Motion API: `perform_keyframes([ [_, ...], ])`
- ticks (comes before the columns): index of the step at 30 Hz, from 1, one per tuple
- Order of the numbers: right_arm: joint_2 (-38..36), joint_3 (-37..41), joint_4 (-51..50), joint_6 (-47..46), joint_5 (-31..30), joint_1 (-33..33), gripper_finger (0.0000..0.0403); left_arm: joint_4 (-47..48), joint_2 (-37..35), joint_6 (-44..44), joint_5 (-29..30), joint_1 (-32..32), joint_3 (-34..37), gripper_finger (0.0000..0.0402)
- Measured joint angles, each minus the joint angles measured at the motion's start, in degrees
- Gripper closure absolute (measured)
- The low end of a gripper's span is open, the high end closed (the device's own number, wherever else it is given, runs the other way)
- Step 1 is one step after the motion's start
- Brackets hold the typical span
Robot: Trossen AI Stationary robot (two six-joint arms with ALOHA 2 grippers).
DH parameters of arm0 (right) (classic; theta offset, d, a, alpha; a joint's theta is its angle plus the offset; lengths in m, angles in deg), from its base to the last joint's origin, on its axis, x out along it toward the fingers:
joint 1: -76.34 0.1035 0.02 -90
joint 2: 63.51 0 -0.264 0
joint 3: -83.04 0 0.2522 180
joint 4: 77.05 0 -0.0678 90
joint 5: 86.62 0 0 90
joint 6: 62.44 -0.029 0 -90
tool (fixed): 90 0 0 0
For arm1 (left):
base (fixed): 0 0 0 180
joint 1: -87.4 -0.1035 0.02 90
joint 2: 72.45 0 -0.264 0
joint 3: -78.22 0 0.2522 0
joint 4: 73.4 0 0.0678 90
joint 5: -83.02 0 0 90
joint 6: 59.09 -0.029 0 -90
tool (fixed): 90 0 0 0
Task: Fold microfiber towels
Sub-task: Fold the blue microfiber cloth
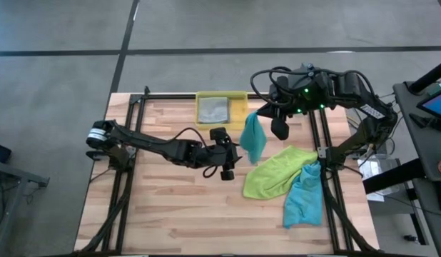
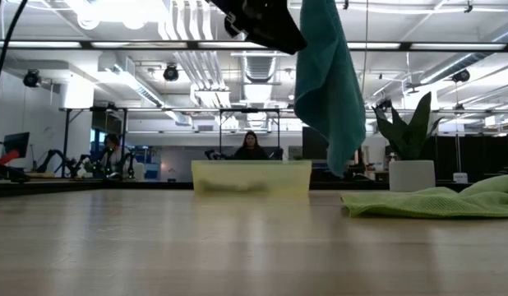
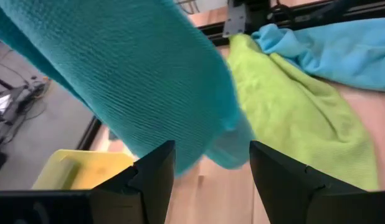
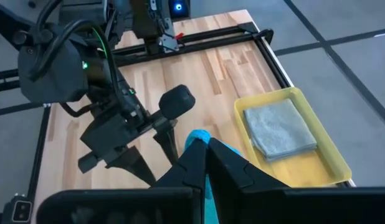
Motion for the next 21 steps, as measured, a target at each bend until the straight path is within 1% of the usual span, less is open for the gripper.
perform_keyframes([
  [11, 0.02, 0.00, 0.12, -0.63, -0.97, -0.21, 0.0394, -3.45, 0.13, -0.07, -0.02, 0.41, -0.02, 0.0210],
  [21, 0.02, 0.00, 0.35, -1.05, -1.08, -0.26, 0.0394, -3.66, 0.73, -0.04, -0.04, 0.38, 0.00, 0.0210],
])
